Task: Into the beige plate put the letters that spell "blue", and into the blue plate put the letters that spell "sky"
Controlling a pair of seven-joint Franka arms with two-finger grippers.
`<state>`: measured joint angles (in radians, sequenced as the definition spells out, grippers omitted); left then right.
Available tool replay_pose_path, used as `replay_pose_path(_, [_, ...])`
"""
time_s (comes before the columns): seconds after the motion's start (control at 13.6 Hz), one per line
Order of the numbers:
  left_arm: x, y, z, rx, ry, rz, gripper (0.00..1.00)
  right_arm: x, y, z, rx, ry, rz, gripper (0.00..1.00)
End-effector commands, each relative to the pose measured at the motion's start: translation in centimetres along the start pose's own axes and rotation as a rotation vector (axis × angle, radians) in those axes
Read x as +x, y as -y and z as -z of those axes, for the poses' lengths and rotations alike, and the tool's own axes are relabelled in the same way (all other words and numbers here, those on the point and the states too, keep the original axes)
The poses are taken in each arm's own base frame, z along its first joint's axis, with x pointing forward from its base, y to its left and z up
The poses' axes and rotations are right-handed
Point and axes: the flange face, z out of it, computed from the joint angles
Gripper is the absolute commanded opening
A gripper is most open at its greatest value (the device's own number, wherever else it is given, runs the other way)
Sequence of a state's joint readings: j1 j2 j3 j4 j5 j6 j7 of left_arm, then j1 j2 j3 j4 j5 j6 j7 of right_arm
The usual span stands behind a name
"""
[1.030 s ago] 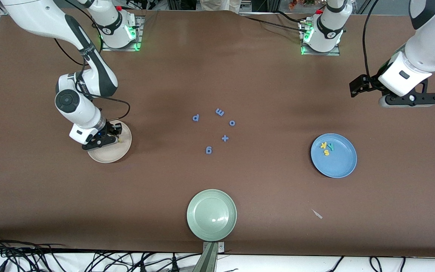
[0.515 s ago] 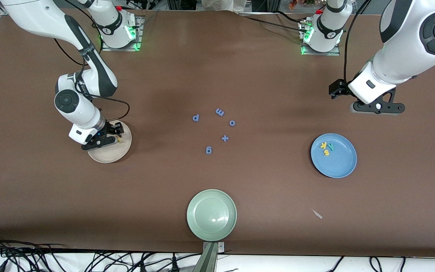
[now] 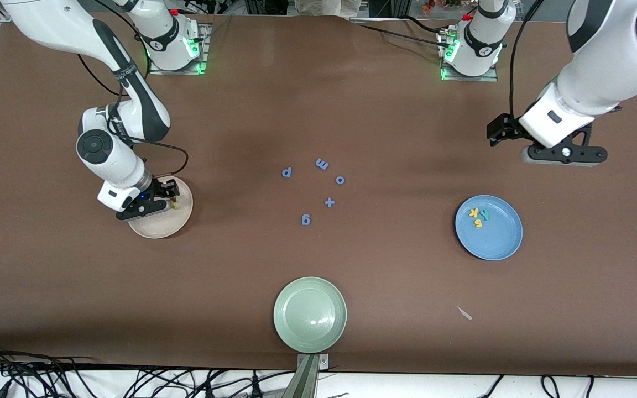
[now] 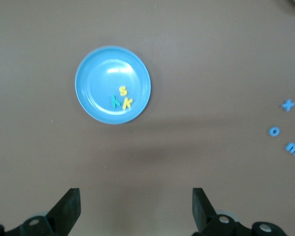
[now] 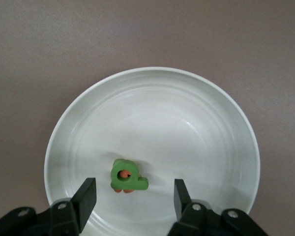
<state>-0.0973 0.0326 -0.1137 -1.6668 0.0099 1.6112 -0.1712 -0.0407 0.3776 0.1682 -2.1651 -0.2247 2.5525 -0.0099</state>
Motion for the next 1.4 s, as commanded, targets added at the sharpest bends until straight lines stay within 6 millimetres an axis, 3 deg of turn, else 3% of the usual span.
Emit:
replay_pose_path(0.0, [0.5, 0.8, 1.1, 0.007, -0.008, -0.006, 1.00, 0.2, -0.5, 2.3, 0.003, 0.021, -0.005, 0.72])
replay_pose_path(0.07, [1.2, 1.2, 0.1, 0.006, 0.008, -0.001, 1.00, 0.4, -0.7, 3.1, 0.002, 0.026, -0.012, 0.72])
replay_pose_path(0.22, [1.6, 1.7, 1.4, 0.003, -0.021, 0.009, 1.00, 0.5, -0.7, 3.9, 0.006, 0.030, -0.022, 0.72])
replay_pose_path(0.44, [1.7, 2.3, 1.6, -0.004, -0.023, 0.012, 1.00, 0.5, -0.6, 5.2, 0.004, 0.024, -0.027, 0.72])
replay_pose_path(0.81, [1.3, 1.8, 1.8, -0.010, -0.015, -0.043, 1.00, 0.2, -0.5, 8.1, -0.003, 0.029, -0.033, 0.72])
replay_pose_path(1.1, [0.8, 1.9, 2.9, -0.008, -0.029, -0.046, 1.00, 1.5, -0.4, 12.9, 0.022, 0.090, -0.062, 0.72])
replay_pose_path(1.32, [1.0, 2.4, 2.4, -0.003, -0.019, -0.036, 1.00, 1.5, -0.7, 17.6, 0.023, 0.112, -0.079, 0.72])
